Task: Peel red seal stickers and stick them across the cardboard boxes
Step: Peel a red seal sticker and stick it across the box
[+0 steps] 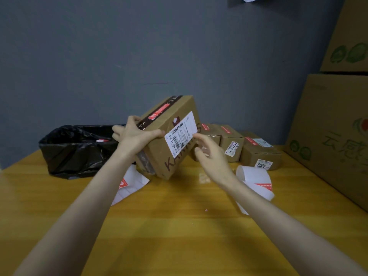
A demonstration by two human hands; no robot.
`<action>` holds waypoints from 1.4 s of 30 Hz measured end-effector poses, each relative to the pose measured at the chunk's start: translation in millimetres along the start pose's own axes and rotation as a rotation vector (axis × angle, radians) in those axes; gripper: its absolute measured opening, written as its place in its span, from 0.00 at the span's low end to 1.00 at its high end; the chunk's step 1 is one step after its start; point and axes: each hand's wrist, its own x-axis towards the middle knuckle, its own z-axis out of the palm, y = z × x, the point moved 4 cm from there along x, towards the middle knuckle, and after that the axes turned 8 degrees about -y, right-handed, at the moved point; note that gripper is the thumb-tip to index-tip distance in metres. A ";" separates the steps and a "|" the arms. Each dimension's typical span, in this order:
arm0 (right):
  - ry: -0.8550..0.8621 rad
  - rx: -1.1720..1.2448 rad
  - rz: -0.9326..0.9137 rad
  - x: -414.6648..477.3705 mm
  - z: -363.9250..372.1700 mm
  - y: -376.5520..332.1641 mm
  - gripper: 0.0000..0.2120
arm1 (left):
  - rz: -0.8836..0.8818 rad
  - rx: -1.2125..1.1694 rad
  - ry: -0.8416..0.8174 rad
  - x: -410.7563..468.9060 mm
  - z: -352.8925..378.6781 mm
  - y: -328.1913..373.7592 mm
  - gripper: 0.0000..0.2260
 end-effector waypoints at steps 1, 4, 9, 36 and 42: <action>-0.087 -0.020 -0.015 -0.4 8.2 -2.0 0.22 | -0.012 -0.035 0.015 -1.4 3.4 -0.1 0.35; -0.305 -0.142 -0.038 -0.4 31.9 -8.1 0.30 | -0.041 -0.124 0.039 -5.1 14.1 0.0 0.34; -0.357 -0.146 0.007 8.5 52.7 -7.5 0.41 | -0.066 -0.149 0.037 -8.1 23.3 1.1 0.36; -0.278 0.169 0.060 56.9 29.8 41.8 0.39 | 0.108 -0.059 -0.178 12.6 52.9 3.9 0.30; -0.268 0.146 0.132 66.4 28.2 62.0 0.36 | 0.088 -0.006 -0.218 18.1 64.5 7.5 0.30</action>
